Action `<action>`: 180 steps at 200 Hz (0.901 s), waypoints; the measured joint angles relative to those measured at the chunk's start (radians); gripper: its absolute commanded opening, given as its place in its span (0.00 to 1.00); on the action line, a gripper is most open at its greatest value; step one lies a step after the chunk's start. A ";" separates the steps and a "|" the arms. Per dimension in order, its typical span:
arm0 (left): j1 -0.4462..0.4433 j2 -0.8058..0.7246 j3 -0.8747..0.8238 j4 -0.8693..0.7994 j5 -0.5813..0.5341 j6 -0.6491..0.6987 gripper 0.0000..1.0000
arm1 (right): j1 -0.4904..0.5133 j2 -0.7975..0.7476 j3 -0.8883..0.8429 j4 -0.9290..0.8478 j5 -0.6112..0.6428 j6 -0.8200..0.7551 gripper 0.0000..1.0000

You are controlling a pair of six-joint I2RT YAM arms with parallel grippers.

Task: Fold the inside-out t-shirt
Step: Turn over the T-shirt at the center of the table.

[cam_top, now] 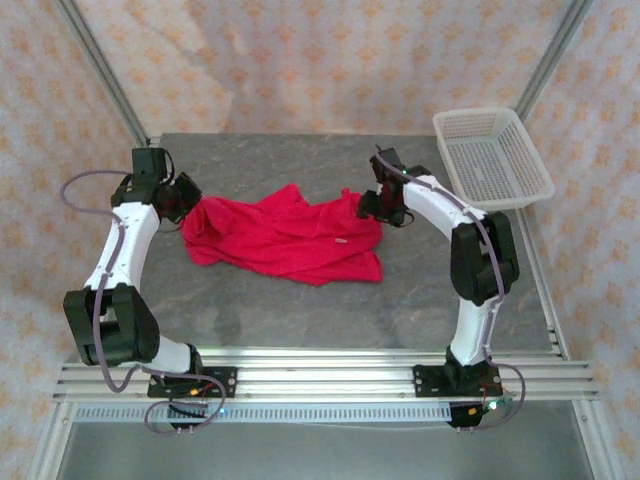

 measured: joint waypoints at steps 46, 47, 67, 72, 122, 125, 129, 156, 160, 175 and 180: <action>-0.008 -0.002 -0.021 -0.002 0.003 0.011 0.00 | -0.014 0.003 -0.121 0.116 -0.056 0.002 0.64; -0.008 -0.002 -0.021 -0.002 0.003 0.011 0.00 | -0.014 0.003 -0.122 0.119 -0.058 0.002 0.64; -0.008 -0.002 -0.022 -0.002 0.004 0.014 0.00 | -0.014 0.003 -0.144 0.156 -0.079 0.011 0.64; -0.008 -0.002 -0.022 -0.002 0.004 0.015 0.00 | -0.014 0.003 -0.148 0.165 -0.083 0.014 0.64; -0.008 -0.002 -0.022 -0.002 0.004 0.017 0.00 | -0.014 0.000 -0.182 0.204 -0.106 0.065 0.55; -0.008 -0.002 -0.022 -0.002 0.003 0.017 0.00 | -0.014 0.000 -0.184 0.204 -0.106 0.066 0.54; -0.008 -0.002 -0.022 -0.002 0.004 0.017 0.00 | -0.014 -0.002 -0.187 0.203 -0.106 0.072 0.54; -0.008 -0.002 -0.022 -0.002 0.004 0.017 0.00 | -0.014 -0.024 -0.192 0.190 -0.101 0.100 0.53; -0.008 -0.002 -0.022 -0.002 0.004 0.017 0.00 | -0.014 -0.029 -0.192 0.188 -0.098 0.101 0.53; -0.008 -0.002 -0.022 -0.002 0.004 0.017 0.00 | -0.013 -0.045 -0.192 0.181 -0.095 0.111 0.53; -0.008 -0.002 -0.022 -0.002 0.004 0.017 0.00 | -0.013 -0.048 -0.192 0.179 -0.094 0.115 0.53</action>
